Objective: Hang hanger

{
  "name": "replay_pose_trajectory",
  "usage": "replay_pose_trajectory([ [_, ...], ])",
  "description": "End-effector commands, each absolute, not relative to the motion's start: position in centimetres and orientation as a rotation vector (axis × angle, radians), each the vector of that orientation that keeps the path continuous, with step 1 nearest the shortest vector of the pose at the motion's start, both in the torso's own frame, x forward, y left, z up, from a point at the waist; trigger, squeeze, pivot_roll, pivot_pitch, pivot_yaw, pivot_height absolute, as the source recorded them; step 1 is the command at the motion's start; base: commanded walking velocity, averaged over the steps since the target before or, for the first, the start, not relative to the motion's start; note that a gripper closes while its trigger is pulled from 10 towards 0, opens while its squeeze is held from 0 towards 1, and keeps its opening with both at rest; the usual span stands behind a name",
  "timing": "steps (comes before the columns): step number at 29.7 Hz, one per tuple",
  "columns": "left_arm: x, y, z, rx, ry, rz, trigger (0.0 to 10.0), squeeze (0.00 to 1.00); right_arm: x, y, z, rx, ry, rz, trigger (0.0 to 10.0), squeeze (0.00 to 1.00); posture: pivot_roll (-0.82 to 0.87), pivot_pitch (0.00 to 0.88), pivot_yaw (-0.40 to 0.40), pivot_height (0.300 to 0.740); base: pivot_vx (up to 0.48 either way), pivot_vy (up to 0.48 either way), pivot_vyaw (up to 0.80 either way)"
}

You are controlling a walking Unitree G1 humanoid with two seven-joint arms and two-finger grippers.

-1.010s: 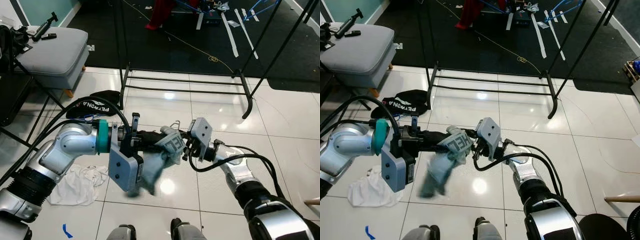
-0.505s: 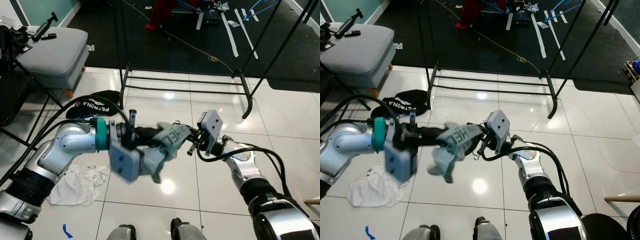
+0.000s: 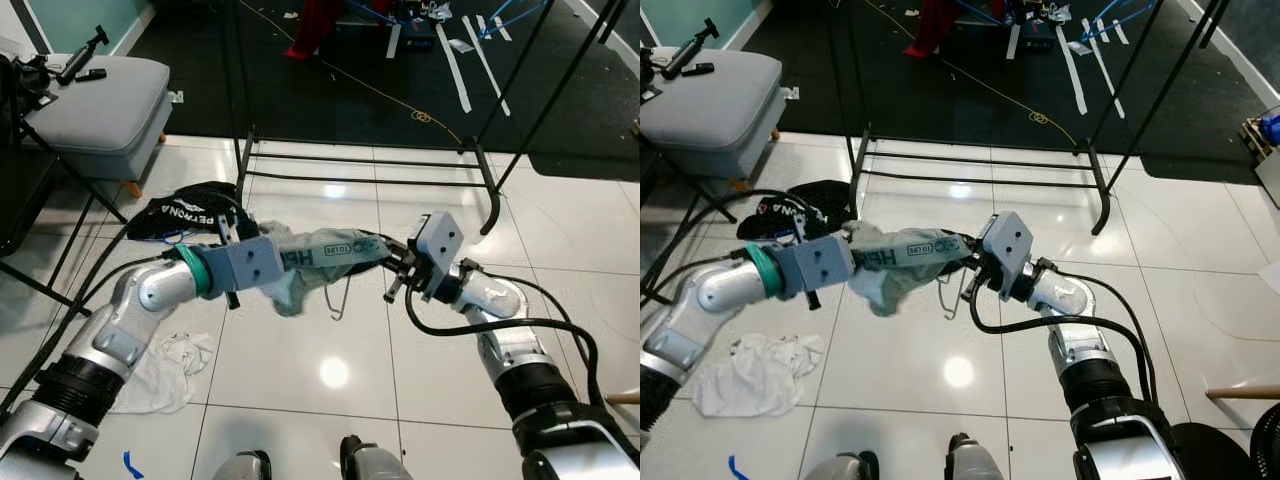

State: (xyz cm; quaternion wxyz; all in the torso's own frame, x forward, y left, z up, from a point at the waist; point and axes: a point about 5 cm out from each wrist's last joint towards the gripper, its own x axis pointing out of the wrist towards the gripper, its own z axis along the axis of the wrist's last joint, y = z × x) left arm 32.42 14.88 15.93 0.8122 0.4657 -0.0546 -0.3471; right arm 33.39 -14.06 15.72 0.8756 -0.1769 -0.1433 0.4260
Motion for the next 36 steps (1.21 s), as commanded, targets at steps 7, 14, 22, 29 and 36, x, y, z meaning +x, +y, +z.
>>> replay_pose_trajectory([
  [7, 31.4, 14.7, 12.8, 1.043, 0.041, -0.763, 10.0, 0.0, 34.4, -14.5, 16.6, -0.349, -0.291, 0.743, 0.0, 0.0, -0.01, 0.08, 0.02, 0.74, 0.0, 0.0, 0.0],
  [14, 31.0, 14.2, 11.8, 0.958, 0.104, -0.749, 10.0, 0.05, 33.9, -13.6, 16.5, -0.283, -0.245, 0.756, 0.0, 0.0, -0.02, 0.086, 0.019, 0.74, 0.0, 0.0, 0.0],
  [22, 30.1, 14.0, 10.8, 0.904, 0.133, -0.767, 10.0, 0.0, 33.4, -11.9, 15.8, -0.16, -0.176, 0.801, 0.0, 0.0, -0.01, 0.095, 0.019, 0.74, 0.0, 0.0, 0.0],
  [29, 30.0, 14.7, 10.5, 0.919, 0.165, -0.744, 10.0, 0.0, 34.0, -11.8, 16.6, 0.003, -0.152, 0.77, 0.0, 0.0, -0.01, 0.1, 0.02, 0.74, 0.0, 0.0, 0.0],
  [36, 30.0, 14.5, 11.0, 0.871, 0.145, -0.739, 10.0, 0.0, 33.7, -12.2, 15.9, -0.058, -0.053, 0.818, 0.0, 0.0, -0.01, 0.102, 0.018, 0.74, 0.0, 0.0, 0.0],
])
